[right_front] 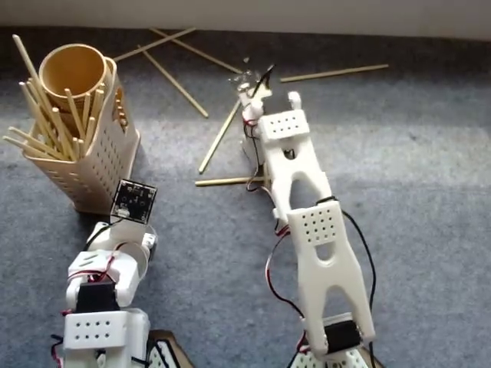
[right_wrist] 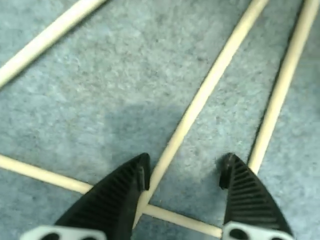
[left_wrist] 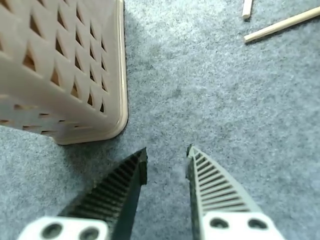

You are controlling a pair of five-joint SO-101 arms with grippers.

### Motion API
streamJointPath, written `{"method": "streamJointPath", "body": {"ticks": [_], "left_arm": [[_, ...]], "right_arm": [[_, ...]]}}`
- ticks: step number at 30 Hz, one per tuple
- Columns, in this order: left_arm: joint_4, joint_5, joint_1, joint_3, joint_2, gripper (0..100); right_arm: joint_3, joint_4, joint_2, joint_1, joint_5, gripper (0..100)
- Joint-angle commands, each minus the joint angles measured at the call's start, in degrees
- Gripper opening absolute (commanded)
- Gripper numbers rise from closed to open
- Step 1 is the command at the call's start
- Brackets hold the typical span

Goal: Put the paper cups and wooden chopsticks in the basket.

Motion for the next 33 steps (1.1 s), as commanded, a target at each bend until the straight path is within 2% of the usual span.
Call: {"method": "streamJointPath", "body": {"ticks": [1, 6, 22, 29, 33], "left_arm": [[-0.97, -0.35, 0.75, -0.31, -0.31, 16], [-0.97, -0.35, 0.75, -0.31, -0.31, 16], [-0.97, -0.35, 0.75, -0.40, -0.31, 16], [-0.97, -0.35, 0.75, -0.40, -0.31, 16], [-0.97, -0.35, 0.75, -0.40, -0.31, 16]], "right_arm": [[-7.08, 3.38, -0.84, 3.74, 0.44, 20.6], [-13.05, 6.81, -0.40, 5.85, 0.53, 20.6], [-9.71, 2.51, 6.11, 4.35, 2.20, 20.6], [-12.00, 7.87, 6.20, -2.42, 1.93, 20.6], [-15.34, 7.87, 6.20, -3.30, 1.85, 20.6]]}}
